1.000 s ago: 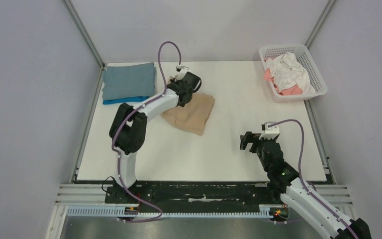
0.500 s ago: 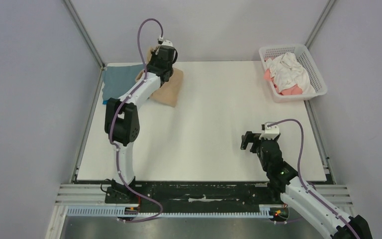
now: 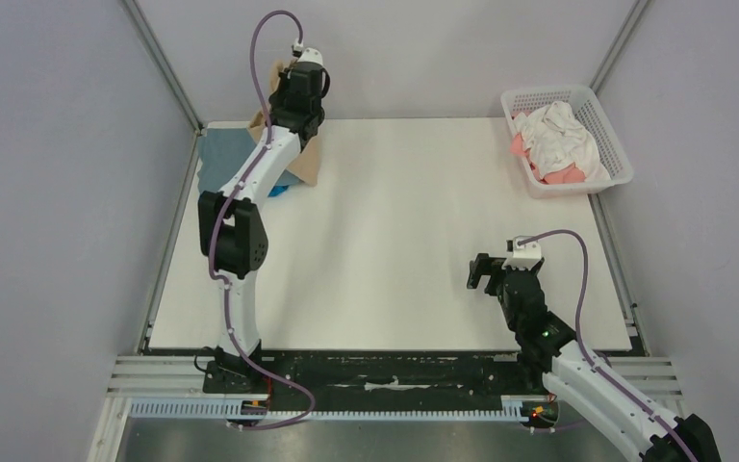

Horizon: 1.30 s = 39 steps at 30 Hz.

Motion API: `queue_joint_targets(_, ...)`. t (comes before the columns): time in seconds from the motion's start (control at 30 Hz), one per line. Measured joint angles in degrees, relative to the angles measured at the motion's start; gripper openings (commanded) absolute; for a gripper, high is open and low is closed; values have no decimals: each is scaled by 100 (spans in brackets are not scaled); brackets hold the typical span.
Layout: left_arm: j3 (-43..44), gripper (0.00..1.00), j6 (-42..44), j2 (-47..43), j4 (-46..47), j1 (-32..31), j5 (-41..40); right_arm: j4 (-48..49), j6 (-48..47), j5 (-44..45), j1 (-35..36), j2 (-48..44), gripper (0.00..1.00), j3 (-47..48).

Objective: Fold and stack the t-shirts
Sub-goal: Put the neatly folded tshirt into the corner of the board with the left arm

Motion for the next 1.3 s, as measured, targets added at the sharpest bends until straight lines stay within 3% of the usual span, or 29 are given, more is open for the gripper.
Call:
queue_joint_targets(0.8,831,2,9,-107,-929,72,131,-157,111,299,0,245,98,0)
queue_joint_targets(1.3,463,2,-234,-179,-1001,575,592,-175,168,514,-2,232,98,0)
